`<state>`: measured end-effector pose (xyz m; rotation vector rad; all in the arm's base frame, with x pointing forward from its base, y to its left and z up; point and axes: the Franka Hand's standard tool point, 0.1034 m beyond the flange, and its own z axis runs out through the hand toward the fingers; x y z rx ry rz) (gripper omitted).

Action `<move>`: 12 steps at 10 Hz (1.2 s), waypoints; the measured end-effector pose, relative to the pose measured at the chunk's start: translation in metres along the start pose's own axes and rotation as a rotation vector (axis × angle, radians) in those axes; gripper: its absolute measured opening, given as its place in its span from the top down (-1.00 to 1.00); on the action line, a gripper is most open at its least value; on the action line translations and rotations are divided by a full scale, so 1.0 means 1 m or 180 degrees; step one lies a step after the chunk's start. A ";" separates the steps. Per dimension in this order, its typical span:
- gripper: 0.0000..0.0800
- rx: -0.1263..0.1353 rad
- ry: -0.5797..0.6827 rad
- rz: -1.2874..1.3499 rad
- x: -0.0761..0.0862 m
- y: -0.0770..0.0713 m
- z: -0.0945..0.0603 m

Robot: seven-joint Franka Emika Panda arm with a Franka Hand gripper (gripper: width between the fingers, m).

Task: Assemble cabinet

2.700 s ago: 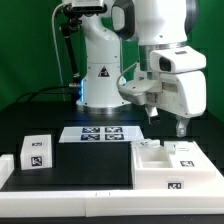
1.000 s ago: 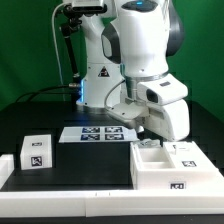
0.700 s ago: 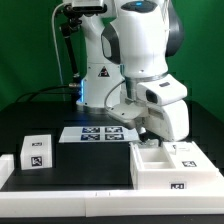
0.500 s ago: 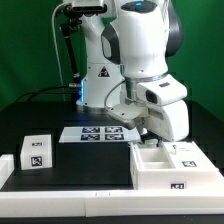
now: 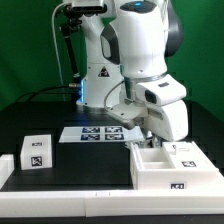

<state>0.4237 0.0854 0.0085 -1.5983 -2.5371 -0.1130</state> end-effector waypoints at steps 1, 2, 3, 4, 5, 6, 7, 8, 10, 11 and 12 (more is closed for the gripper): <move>0.83 0.0000 0.0000 0.0000 0.000 0.000 0.000; 0.83 0.0000 0.0000 0.0000 0.000 0.000 0.000; 0.83 0.0015 -0.0003 0.0121 0.001 -0.001 -0.001; 0.83 0.0052 -0.0029 0.0348 0.000 -0.002 -0.006; 0.83 0.0098 -0.0071 0.0514 -0.002 -0.004 -0.014; 0.83 0.0112 -0.0108 0.0642 -0.005 -0.005 -0.020; 0.83 0.0143 -0.0139 0.0786 -0.008 -0.007 -0.026; 0.83 0.0145 -0.0174 0.0847 -0.011 -0.007 -0.032; 0.83 0.0132 -0.0276 0.0897 -0.018 -0.004 -0.052; 0.83 0.0120 -0.0273 0.0896 -0.017 -0.004 -0.051; 0.83 0.0131 -0.0265 0.0901 -0.017 -0.005 -0.049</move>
Offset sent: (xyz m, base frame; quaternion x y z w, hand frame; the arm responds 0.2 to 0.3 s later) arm -0.0111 -0.0016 0.0157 0.0284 -0.0109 0.1267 0.9915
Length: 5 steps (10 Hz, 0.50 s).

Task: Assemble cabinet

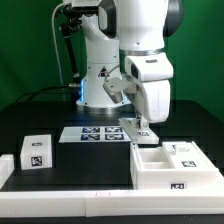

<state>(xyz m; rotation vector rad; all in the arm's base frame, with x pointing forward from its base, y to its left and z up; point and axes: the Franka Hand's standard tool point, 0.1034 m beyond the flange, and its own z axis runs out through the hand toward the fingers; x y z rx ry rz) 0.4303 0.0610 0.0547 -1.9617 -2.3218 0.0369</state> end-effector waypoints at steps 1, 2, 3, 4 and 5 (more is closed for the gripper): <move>0.83 0.0001 0.0000 0.0002 0.000 0.000 0.000; 0.83 0.0002 0.0001 0.0002 0.000 0.000 0.000; 0.83 -0.0007 0.0003 0.0004 -0.001 0.000 0.001; 0.83 -0.0076 0.0014 0.0040 -0.005 -0.001 0.003; 0.83 -0.0034 0.0006 0.0060 -0.007 -0.004 0.004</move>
Offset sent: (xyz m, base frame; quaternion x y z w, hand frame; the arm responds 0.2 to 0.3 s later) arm -0.0053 -0.0204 -0.0101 -0.0677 -0.0083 -0.0014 0.9977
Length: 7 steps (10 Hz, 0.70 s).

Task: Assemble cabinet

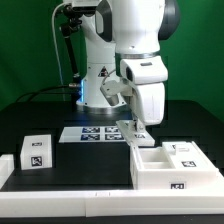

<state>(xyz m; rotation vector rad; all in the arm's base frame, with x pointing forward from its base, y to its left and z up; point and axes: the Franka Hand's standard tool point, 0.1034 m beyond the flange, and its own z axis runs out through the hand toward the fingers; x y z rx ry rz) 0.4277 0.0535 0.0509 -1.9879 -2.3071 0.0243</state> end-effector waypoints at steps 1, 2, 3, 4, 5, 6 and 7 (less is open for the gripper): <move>0.83 -0.0116 0.0011 0.0005 0.000 0.003 -0.002; 0.83 -0.0309 0.0034 0.0048 0.001 0.005 -0.003; 0.83 -0.0386 0.0056 0.0161 0.005 0.002 -0.002; 0.83 -0.0315 0.0047 0.0249 0.009 0.003 -0.002; 0.83 -0.0332 0.0050 0.0306 0.013 0.008 -0.005; 0.83 -0.0336 0.0054 0.0322 0.014 0.011 -0.005; 0.83 -0.0313 0.0052 0.0344 0.013 0.015 -0.006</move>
Offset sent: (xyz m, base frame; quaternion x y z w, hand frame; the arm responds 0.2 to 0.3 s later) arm 0.0043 0.0094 0.0077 0.0149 -0.0286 0.0506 0.9982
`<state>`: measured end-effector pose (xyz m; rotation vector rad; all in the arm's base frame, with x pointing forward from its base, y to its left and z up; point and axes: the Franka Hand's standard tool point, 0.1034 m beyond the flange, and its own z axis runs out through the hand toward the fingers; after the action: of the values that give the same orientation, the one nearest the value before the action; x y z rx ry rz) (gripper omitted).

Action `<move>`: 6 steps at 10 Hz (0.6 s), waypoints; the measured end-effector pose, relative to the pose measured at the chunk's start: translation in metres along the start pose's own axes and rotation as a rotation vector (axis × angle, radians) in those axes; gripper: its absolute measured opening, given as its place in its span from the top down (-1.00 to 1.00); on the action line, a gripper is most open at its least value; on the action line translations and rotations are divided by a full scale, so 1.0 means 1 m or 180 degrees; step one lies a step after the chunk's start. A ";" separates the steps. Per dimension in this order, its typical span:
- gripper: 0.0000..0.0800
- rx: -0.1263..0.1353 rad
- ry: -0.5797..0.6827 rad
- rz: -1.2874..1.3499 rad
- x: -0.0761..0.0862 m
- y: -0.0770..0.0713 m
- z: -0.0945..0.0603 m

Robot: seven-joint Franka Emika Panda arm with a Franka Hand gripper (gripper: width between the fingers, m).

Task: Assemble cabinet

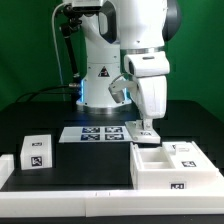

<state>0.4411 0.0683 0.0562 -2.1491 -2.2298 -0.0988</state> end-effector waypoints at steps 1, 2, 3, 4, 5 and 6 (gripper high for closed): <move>0.83 0.0014 -0.0010 0.0018 -0.003 0.005 -0.001; 0.82 -0.0008 -0.0010 0.0037 -0.006 0.009 -0.003; 0.82 -0.0001 -0.0010 0.0037 -0.006 0.008 -0.002; 0.82 0.0001 -0.0009 0.0038 -0.006 0.008 -0.002; 0.82 0.0001 -0.0010 0.0039 -0.006 0.008 -0.002; 0.82 0.0036 -0.0021 0.0061 -0.007 0.008 -0.002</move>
Offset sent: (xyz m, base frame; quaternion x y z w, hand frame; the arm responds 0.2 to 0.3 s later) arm 0.0000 0.0000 0.0000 0.0000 0.0000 0.0000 1.0000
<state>0.4492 0.0616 0.0581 -2.1681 -2.2072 -0.0784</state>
